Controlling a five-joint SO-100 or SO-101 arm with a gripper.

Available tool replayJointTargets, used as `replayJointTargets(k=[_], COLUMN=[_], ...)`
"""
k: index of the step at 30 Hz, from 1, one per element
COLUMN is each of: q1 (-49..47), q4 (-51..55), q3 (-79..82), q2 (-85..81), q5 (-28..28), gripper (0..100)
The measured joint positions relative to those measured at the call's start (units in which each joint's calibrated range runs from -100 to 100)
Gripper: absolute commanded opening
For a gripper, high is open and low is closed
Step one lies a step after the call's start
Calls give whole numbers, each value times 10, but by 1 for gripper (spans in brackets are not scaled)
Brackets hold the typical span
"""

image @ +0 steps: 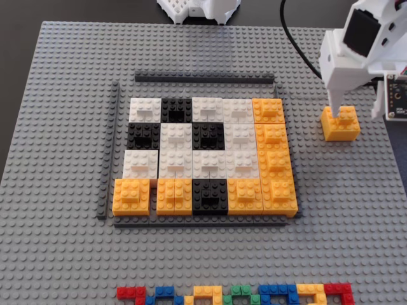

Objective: Grab the cube and place it into the grid

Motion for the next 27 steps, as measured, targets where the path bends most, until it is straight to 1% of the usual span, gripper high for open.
replayJointTargets(k=[6,10,27], q1=[0,0,0], q4=[-2,-4,-6], q3=[0,0,-1], q2=[8,8,7], q5=[5,5,5], gripper=[16,9,4])
